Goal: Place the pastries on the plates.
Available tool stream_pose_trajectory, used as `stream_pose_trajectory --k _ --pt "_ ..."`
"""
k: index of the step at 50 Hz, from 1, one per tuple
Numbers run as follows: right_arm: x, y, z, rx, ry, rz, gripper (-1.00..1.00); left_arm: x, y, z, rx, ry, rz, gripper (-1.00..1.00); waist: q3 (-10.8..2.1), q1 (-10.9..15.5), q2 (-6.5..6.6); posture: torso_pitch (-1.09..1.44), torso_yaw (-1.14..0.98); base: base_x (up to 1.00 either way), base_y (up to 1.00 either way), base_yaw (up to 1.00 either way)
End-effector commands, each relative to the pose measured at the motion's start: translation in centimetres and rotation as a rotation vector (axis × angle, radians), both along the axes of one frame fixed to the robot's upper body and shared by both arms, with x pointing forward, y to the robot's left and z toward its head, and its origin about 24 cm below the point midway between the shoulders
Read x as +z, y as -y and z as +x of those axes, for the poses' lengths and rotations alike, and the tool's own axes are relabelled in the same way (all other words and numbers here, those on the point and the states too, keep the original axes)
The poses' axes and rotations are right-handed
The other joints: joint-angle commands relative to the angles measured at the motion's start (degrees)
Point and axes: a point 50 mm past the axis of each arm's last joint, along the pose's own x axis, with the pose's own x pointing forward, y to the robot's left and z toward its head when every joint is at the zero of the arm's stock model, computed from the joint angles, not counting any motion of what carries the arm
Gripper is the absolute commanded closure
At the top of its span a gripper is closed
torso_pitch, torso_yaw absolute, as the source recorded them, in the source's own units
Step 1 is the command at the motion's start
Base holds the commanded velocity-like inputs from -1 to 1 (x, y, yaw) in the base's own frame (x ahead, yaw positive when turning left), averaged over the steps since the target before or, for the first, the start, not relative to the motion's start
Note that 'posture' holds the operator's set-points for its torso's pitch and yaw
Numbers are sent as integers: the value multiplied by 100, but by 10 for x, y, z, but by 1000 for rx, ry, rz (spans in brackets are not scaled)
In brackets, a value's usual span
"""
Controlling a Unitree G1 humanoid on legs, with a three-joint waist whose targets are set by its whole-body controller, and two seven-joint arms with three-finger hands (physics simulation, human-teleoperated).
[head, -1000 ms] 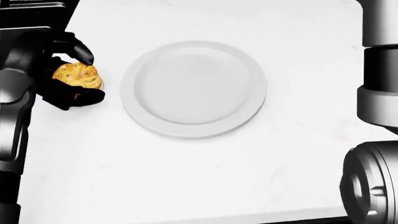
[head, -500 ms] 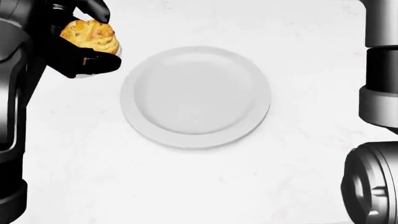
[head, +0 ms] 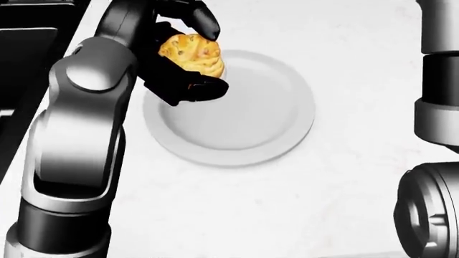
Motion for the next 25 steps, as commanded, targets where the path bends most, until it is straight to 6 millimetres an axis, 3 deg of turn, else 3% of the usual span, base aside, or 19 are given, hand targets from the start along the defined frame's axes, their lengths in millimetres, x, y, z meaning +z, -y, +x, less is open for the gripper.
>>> stream_pose_trajectory --k 1,6,20,25 --pt "26 0 -9 4 108 3 -100 23 7 -6 -4 106 -1 100 -198 3 -10 0 0 0 0 0" --pt "26 0 -9 7 109 4 -100 21 26 -13 -34 113 11 100 -188 6 -36 0 0 0 0 0" --pt "26 2 -11 1 114 18 -100 12 48 11 26 148 11 100 -219 34 -112 0 0 0 0 0" --pt "26 4 -11 -1 115 19 -100 -3 53 17 47 152 35 100 -230 36 -124 0 0 0 0 0"
